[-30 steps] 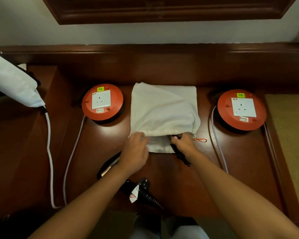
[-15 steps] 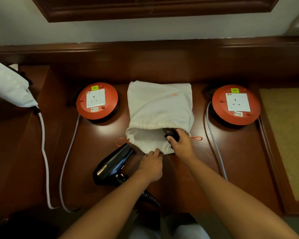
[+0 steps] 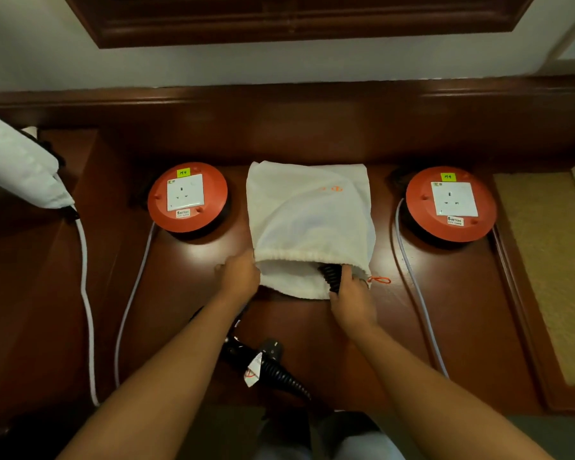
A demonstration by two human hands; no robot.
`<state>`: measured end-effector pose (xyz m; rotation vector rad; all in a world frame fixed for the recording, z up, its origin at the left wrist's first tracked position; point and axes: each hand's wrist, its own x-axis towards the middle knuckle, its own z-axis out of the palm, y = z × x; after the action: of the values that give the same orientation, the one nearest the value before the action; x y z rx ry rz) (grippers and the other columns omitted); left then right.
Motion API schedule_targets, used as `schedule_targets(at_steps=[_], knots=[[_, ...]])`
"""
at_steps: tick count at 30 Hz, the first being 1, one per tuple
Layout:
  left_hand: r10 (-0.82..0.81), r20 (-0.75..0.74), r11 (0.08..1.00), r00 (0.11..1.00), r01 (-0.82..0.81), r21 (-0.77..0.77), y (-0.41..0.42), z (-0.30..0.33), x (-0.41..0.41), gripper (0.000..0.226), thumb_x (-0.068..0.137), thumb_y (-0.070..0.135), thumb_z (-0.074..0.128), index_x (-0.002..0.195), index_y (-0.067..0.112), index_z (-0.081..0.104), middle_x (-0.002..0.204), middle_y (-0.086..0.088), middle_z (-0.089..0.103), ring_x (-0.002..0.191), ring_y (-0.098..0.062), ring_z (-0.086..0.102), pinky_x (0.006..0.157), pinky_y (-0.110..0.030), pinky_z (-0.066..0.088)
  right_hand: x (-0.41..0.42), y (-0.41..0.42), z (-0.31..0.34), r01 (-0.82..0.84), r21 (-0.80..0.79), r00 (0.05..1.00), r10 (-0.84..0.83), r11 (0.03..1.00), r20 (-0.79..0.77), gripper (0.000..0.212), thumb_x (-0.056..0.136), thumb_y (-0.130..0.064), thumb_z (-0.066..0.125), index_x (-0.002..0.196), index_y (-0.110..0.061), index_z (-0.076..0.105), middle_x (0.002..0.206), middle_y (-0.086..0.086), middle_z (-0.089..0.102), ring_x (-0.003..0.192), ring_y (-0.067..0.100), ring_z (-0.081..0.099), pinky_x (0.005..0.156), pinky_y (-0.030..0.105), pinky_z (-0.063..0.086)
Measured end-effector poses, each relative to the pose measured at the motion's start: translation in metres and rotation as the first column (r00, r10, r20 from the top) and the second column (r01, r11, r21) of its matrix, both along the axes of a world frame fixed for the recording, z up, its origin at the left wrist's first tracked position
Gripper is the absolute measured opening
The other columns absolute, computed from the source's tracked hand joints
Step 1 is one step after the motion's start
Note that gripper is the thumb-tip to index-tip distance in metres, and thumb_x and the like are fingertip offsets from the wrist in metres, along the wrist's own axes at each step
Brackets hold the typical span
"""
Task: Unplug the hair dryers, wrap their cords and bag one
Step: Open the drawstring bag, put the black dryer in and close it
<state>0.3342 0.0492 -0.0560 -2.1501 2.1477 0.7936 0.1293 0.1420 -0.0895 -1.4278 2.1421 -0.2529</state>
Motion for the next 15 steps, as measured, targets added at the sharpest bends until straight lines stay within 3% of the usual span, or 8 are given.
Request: schedule_targets(at_steps=[2, 4, 11, 13, 15], knots=[[-0.041, -0.123, 0.994, 0.992, 0.028, -0.105, 0.008, 0.007, 0.001, 0.022, 0.090, 0.001, 0.045, 0.107, 0.004, 0.058, 0.094, -0.010, 0.059, 0.081, -0.024, 0.051, 0.066, -0.028, 0.032, 0.001, 0.000, 0.002, 0.052, -0.020, 0.997, -0.051, 0.998, 0.060, 0.043, 0.089, -0.016, 0.061, 0.125, -0.006, 0.039, 0.115, 0.017, 0.057, 0.102, 0.032, 0.057, 0.070, 0.035, 0.046], [-0.062, -0.170, 0.984, 0.984, 0.031, -0.177, 0.017, 0.012, 0.007, 0.017, 0.088, -0.001, 0.047, 0.101, 0.000, 0.058, 0.086, -0.006, 0.050, 0.075, -0.019, 0.045, 0.060, -0.028, 0.029, 0.002, -0.002, 0.005, 0.082, -0.032, 0.993, -0.079, 0.996, 0.086, 0.042, 0.089, -0.021, 0.063, 0.122, -0.006, 0.041, 0.113, 0.016, 0.057, 0.099, 0.032, 0.058, 0.069, 0.035, 0.048], [-0.043, -0.120, 0.998, 0.992, 0.038, -0.041, 0.035, -0.005, 0.042, 0.018, 0.082, -0.002, 0.049, 0.098, -0.002, 0.057, 0.096, -0.015, 0.060, 0.085, -0.034, 0.057, 0.072, -0.044, 0.048, 0.005, -0.031, 0.024, 0.155, -0.104, 0.979, -0.138, 0.982, 0.150, 0.037, 0.088, -0.028, 0.066, 0.097, -0.012, 0.034, 0.093, 0.015, 0.060, 0.081, 0.033, 0.063, 0.061, 0.041, 0.051], [-0.052, -0.133, 0.998, 0.990, 0.047, -0.037, 0.035, -0.002, 0.040, 0.007, 0.081, 0.000, 0.052, 0.088, 0.002, 0.051, 0.089, -0.010, 0.054, 0.083, -0.033, 0.055, 0.068, -0.039, 0.044, 0.005, -0.031, 0.027, 0.149, -0.151, 0.978, -0.123, 0.977, 0.170, 0.036, 0.089, -0.024, 0.064, 0.106, -0.013, 0.034, 0.096, 0.014, 0.060, 0.082, 0.032, 0.063, 0.061, 0.039, 0.051], [-0.069, -0.137, 0.997, 0.988, 0.065, -0.034, 0.031, 0.001, 0.036, 0.012, 0.082, 0.004, 0.057, 0.093, 0.003, 0.052, 0.091, -0.007, 0.049, 0.083, -0.028, 0.052, 0.068, -0.038, 0.044, 0.005, -0.026, 0.027, 0.115, -0.195, 0.976, -0.075, 0.974, 0.202, 0.057, 0.089, -0.016, 0.060, 0.135, -0.017, 0.027, 0.104, 0.010, 0.056, 0.087, 0.028, 0.061, 0.065, 0.039, 0.051]])
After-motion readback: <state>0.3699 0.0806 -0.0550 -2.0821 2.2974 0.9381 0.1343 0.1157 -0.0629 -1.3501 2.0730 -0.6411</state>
